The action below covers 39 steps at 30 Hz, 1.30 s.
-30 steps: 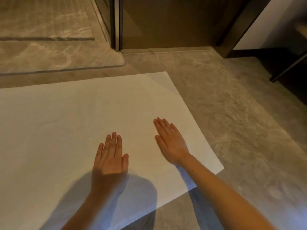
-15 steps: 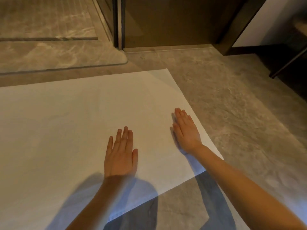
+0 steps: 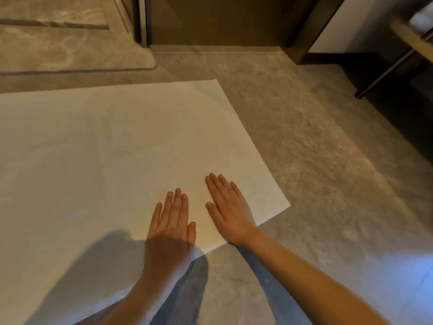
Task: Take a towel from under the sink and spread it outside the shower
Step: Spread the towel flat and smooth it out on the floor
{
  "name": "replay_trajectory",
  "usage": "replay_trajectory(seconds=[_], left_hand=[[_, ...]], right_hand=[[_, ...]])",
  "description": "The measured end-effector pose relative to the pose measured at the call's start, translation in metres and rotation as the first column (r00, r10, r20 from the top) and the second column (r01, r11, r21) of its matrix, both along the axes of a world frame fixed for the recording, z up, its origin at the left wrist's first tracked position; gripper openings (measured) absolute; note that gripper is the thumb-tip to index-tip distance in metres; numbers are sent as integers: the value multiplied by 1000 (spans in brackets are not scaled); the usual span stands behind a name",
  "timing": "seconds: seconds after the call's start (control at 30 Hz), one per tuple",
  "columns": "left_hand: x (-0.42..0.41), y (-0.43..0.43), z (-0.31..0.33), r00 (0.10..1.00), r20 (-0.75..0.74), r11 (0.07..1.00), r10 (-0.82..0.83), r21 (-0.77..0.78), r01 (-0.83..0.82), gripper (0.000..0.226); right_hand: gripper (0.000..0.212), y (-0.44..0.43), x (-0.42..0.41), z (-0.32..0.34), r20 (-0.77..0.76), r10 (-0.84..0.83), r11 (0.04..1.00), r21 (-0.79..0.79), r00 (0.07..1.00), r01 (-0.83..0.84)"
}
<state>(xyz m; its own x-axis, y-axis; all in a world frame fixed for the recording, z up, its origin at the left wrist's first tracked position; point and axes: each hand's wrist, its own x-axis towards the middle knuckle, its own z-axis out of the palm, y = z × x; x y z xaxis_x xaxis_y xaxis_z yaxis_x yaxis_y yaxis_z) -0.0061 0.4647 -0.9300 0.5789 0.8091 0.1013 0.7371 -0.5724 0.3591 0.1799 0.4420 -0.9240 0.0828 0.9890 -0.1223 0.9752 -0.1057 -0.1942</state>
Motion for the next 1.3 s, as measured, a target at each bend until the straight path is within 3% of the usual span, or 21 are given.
replay_trajectory(seconds=[0.43,0.73,1.0,1.3], left_hand=[[-5,-4,-7,1000,-1,1000,-18,-15,18,57],[-6,-7,-6,999,45,1000,-23,-12,23,55],[-3,-5,-4,995,-100,998,3,-57,-9,62],[0,-1,1,988,-154,996,-17,-91,3,66]], right_hand=[[60,-18,9,-5,-42,-126,991,46,991,128],[56,-33,80,4,-22,-327,942,76,945,327],[55,-27,79,2,-34,-351,931,94,936,352],[56,-18,66,4,-58,-305,945,104,951,310]])
